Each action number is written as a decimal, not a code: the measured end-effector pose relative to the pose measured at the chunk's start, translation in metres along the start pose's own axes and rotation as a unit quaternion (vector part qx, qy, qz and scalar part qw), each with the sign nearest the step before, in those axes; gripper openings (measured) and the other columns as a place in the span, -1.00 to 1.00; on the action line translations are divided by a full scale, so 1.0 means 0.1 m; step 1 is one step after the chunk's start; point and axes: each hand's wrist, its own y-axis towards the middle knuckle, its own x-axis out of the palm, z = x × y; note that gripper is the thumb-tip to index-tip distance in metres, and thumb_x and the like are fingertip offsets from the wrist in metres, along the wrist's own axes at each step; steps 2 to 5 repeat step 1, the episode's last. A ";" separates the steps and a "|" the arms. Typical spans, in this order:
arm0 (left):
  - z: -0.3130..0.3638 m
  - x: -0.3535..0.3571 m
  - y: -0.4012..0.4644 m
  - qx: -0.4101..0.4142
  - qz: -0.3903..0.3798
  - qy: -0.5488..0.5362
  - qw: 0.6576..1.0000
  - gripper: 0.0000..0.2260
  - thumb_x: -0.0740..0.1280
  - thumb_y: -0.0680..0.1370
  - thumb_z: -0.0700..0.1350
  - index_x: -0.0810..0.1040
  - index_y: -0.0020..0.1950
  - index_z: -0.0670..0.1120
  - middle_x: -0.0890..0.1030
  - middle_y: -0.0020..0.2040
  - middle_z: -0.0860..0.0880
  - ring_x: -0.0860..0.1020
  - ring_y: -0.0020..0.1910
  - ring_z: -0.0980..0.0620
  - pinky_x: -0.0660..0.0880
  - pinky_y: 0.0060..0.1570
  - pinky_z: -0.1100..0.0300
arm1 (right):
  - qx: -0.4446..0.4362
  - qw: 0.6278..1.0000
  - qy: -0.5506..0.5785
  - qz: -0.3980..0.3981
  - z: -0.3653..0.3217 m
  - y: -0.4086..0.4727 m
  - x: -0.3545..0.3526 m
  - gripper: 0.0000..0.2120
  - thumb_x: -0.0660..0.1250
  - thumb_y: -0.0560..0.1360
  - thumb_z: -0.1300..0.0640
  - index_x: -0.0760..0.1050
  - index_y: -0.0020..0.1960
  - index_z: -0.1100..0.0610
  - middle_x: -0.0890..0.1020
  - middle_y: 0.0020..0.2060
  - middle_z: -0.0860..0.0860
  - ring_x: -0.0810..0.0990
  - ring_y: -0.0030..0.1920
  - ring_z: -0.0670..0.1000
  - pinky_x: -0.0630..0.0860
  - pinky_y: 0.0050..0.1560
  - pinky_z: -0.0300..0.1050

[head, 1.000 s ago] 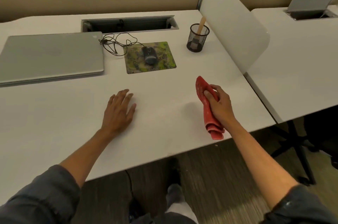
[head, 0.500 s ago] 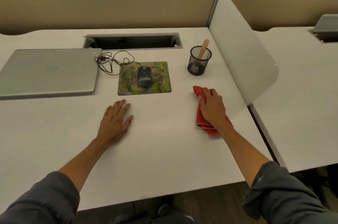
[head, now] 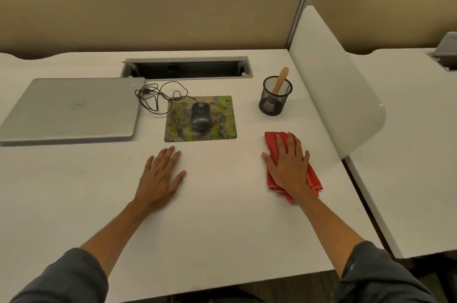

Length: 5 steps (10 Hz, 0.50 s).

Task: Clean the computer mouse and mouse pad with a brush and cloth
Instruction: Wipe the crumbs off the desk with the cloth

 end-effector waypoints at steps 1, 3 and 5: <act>-0.01 0.00 0.00 0.006 0.005 -0.005 1.000 -0.34 -0.17 0.55 0.30 0.15 0.54 -0.03 0.13 0.56 -0.04 0.09 0.54 -0.02 0.00 0.49 -0.04 | 0.000 1.000 0.006 0.021 -0.07 0.04 -0.08 -0.29 -0.04 0.56 -0.34 0.06 0.57 0.03 0.06 0.58 0.09 0.00 0.56 0.18 0.00 0.49 0.32; -0.01 0.00 0.00 0.006 0.005 -0.005 1.000 -0.34 -0.17 0.55 0.30 0.15 0.54 -0.03 0.13 0.56 -0.04 0.09 0.54 -0.02 0.00 0.49 -0.04 | 0.000 1.000 0.006 0.021 -0.07 0.04 -0.08 -0.29 -0.04 0.56 -0.34 0.06 0.57 0.03 0.06 0.58 0.09 0.00 0.56 0.18 0.00 0.49 0.32; -0.01 0.00 0.00 0.006 0.005 -0.005 1.000 -0.34 -0.17 0.55 0.30 0.15 0.54 -0.03 0.13 0.56 -0.04 0.09 0.54 -0.02 0.00 0.49 -0.04 | 0.000 1.000 0.006 0.021 -0.07 0.04 -0.08 -0.29 -0.04 0.56 -0.34 0.06 0.57 0.03 0.06 0.58 0.09 0.00 0.56 0.18 0.00 0.49 0.32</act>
